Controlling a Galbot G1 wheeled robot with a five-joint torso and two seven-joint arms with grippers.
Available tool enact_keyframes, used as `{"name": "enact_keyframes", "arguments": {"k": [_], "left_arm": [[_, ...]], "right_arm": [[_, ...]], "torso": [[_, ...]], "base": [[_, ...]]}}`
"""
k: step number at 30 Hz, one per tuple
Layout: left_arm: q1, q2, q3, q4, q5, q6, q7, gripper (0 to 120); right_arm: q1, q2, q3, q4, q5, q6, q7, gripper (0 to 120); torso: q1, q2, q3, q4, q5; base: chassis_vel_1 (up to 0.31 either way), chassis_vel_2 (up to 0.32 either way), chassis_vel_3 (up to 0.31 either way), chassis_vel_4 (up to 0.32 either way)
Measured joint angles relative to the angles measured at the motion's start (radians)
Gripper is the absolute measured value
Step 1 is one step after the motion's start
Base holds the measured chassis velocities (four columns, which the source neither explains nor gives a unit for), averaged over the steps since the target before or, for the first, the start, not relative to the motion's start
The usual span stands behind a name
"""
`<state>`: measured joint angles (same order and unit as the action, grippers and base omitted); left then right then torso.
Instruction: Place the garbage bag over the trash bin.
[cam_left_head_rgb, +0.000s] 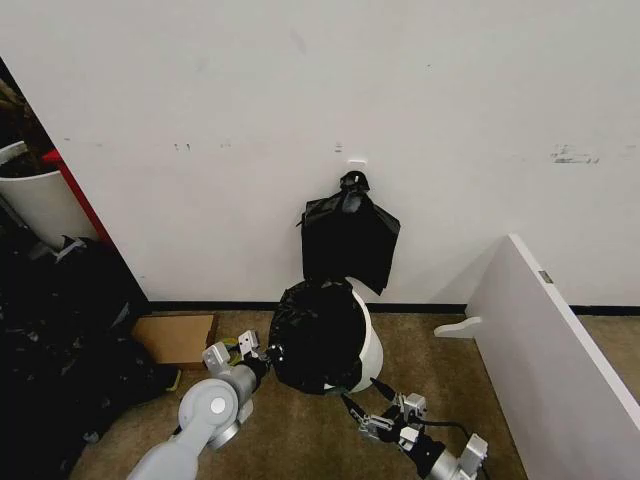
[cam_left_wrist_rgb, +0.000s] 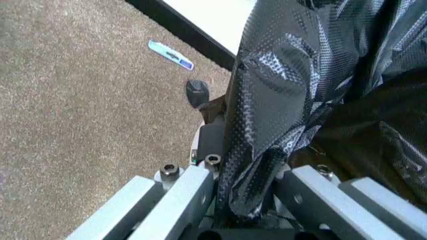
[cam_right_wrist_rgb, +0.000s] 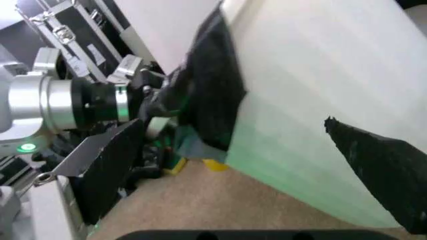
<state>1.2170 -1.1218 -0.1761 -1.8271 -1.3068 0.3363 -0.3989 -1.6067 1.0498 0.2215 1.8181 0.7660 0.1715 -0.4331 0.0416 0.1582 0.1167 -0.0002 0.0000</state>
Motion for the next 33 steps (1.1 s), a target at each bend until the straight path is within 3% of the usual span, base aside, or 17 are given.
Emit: {"name": "enact_keyframes", "arguments": {"k": [6, 17, 21, 27, 33], "left_arm": [[0.005, 0.010, 0.004, -0.005, 0.001, 0.000, 0.002, 0], [0.002, 0.002, 0.008, -0.008, 0.005, 0.001, 0.002, 0], [0.003, 0.003, 0.008, -0.007, 0.006, 0.000, 0.003, 0], [0.000, 0.006, 0.006, -0.001, 0.006, -0.002, 0.004, 0], [-0.002, 0.003, 0.006, 0.003, 0.007, -0.004, 0.004, 0]], "right_arm": [[-0.002, 0.002, -0.001, -0.003, 0.005, 0.002, 0.001, 86], [0.001, 0.008, -0.003, -0.011, 0.009, 0.004, 0.004, 43], [-0.001, 0.009, -0.003, -0.013, 0.015, 0.005, 0.008, 32], [-0.005, 0.016, -0.013, -0.021, 0.003, 0.017, 0.023, 4], [-0.006, 0.018, -0.014, -0.022, 0.002, 0.030, 0.023, 0]], "torso": [[0.000, 0.000, 0.000, 0.0000, 0.0000], [0.000, 0.000, 0.000, 0.0000, 0.0000], [0.000, 0.000, 0.000, 0.0000, 0.0000], [0.000, 0.000, 0.000, 0.0001, 0.0000], [0.000, 0.000, 0.000, 0.0001, 0.0000]], "base": [[0.000, 0.000, 0.000, 0.000], [0.000, 0.000, 0.000, 0.000], [0.000, 0.000, 0.000, 0.000], [0.000, 0.000, 0.000, 0.000], [0.000, 0.000, 0.000, 0.000]]}}
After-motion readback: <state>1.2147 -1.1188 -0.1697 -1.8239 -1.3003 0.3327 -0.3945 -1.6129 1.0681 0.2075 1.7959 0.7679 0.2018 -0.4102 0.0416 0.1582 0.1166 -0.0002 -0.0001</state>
